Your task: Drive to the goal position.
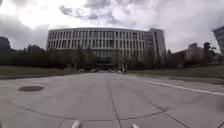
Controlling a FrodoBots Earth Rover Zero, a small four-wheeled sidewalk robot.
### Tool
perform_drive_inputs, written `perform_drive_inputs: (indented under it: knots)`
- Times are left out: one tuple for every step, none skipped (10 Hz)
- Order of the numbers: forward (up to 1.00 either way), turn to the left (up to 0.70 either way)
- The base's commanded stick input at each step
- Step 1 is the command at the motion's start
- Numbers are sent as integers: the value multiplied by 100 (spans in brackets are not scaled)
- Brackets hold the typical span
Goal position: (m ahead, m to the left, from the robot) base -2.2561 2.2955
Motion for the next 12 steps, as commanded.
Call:
perform_drive_inputs:
  knots:
    - [100,0]
    - [100,0]
    - [100,0]
    - [100,6]
    - [100,21]
    - [100,23]
    - [100,0]
    - [100,0]
    - [100,0]
    - [100,0]
    - [100,0]
    - [100,0]
